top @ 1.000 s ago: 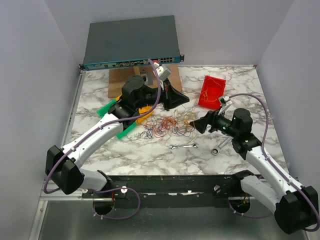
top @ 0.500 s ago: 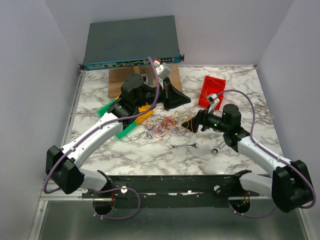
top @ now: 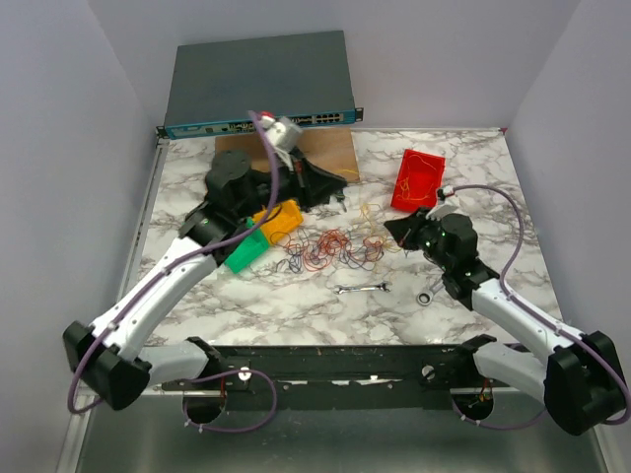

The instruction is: Untangle the cables

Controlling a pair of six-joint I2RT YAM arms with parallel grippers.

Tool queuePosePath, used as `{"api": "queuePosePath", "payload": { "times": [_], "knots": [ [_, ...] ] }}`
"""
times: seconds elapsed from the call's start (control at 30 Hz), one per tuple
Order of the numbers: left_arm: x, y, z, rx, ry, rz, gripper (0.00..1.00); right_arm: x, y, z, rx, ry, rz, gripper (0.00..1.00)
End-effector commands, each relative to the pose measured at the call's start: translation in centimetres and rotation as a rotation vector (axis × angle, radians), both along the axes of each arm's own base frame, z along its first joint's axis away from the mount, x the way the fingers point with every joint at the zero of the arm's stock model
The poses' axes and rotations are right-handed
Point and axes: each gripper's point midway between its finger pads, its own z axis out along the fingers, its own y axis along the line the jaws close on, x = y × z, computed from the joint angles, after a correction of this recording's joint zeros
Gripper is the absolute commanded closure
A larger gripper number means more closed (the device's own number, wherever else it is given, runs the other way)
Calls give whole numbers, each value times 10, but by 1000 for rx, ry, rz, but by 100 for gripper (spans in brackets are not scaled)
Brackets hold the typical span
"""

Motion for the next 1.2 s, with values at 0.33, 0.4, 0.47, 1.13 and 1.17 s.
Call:
{"api": "queuePosePath", "payload": {
  "times": [0.33,0.4,0.47,1.13,1.17],
  "knots": [
    [24,216,11,-50,104,821,100,-23,-192,-55,-191,227,-1103,99],
    [22,225,13,-40,103,855,100,-21,-188,-55,-212,236,-1080,99],
    [24,230,14,-24,102,871,100,-19,-181,-56,-223,247,-1032,99],
    [20,261,78,24,0,973,100,-12,-132,-40,-283,122,-624,10],
    [19,261,83,27,-7,974,100,-12,-131,-41,-281,119,-620,10]
  ]
}}
